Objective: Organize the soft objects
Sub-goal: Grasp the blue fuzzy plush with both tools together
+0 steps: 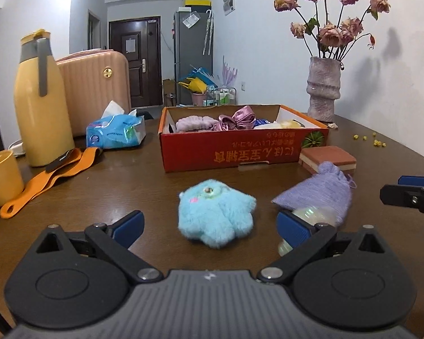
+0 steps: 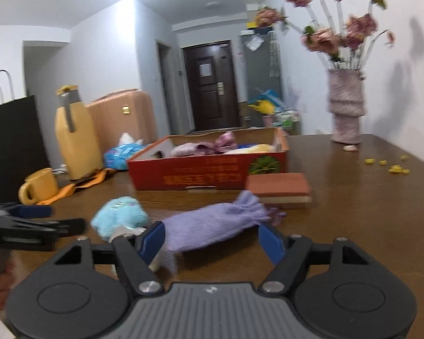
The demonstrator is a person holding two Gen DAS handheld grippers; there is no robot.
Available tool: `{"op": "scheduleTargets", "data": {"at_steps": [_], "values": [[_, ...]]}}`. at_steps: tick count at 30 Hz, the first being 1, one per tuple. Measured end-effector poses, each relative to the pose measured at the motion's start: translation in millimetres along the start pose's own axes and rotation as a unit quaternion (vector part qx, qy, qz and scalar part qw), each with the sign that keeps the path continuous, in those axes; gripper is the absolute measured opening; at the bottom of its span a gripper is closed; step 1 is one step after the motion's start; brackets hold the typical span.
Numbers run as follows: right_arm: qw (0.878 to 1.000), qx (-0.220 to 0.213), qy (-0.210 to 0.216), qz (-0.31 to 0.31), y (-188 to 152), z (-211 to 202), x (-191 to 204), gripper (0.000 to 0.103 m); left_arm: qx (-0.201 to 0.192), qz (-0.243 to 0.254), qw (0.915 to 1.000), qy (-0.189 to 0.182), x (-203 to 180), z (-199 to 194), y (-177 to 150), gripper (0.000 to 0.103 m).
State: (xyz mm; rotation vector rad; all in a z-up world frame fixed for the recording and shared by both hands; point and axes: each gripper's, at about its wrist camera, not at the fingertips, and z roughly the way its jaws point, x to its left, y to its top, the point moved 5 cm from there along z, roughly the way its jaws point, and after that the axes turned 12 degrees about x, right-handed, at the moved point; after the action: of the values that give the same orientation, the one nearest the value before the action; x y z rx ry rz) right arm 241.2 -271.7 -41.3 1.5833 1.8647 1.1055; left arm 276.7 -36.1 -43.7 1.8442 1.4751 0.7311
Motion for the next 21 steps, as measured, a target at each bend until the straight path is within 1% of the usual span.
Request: {"op": "scheduleTargets", "data": {"at_steps": [2, 3, 6, 7, 8, 9, 10, 11, 16, 17, 18, 19, 20, 21], "values": [[1.0, 0.005, 0.016, -0.007, 3.1, 8.3, 7.6, 0.069, 0.014, -0.004, 0.9998, 0.012, 3.1, 16.7, 6.7, 0.1], [1.0, 0.008, 0.026, -0.012, 4.2, 13.4, 12.8, 0.068, 0.019, -0.008, 0.9997, 0.01, 5.0, 24.7, 9.6, 0.099], [0.999, 0.011, 0.047, -0.025, 7.1, 23.1, 26.8, 0.067, 0.037, -0.02, 0.9991, 0.002, 10.0, 44.4, 15.1, 0.093], [0.998, 0.012, 0.052, -0.028, 9.0, 26.6, 30.5, 0.066, 0.041, -0.022, 0.9989, 0.0, 11.3, 49.6, 15.4, 0.087], [0.998, 0.013, 0.054, -0.03, 11.8, 30.3, 33.4, 0.065, 0.044, -0.023, 0.9988, -0.003, 12.8, 54.0, 14.9, 0.074], [0.998, 0.013, 0.056, -0.032, 14.7, 34.0, 35.3, 0.063, 0.049, -0.025, 0.9985, -0.006, 14.3, 57.9, 14.0, 0.065], [0.998, 0.015, 0.057, -0.034, 17.4, 37.2, 37.1, 0.062, 0.056, -0.032, 0.9978, -0.019, 16.8, 62.5, 12.9, 0.045], [0.998, 0.018, 0.059, -0.034, 20.9, 42.8, 38.9, 0.062, 0.062, -0.04, 0.9967, -0.033, 19.0, 65.0, 11.9, 0.039], [0.993, 0.045, 0.098, -0.052, 45.8, 80.3, 57.8, 0.06, 0.06, -0.06, 0.9943, -0.065, 28.0, 56.0, 4.6, 0.038], [0.991, 0.061, 0.108, -0.056, 51.5, 92.7, 62.3, 0.06, 0.062, -0.063, 0.9936, -0.071, 29.6, 53.2, 2.7, 0.041], [0.988, 0.086, 0.117, -0.057, 56.8, 108.2, 67.1, 0.058, 0.062, -0.063, 0.9931, -0.077, 31.2, 50.3, 0.9, 0.045], [0.985, 0.105, 0.125, -0.052, 59.4, 120.2, 70.5, 0.054, 0.06, -0.065, 0.9926, -0.083, 33.4, 47.0, -0.6, 0.057], [0.981, 0.124, 0.14, -0.05, 60.9, 131.6, 74.5, 0.053, 0.056, -0.069, 0.9922, -0.087, 36.1, 43.3, -1.8, 0.067], [0.977, 0.138, 0.155, -0.046, 61.2, 140.3, 77.3, 0.05, 0.05, -0.073, 0.9918, -0.092, 39.8, 39.7, -2.6, 0.068]]}}
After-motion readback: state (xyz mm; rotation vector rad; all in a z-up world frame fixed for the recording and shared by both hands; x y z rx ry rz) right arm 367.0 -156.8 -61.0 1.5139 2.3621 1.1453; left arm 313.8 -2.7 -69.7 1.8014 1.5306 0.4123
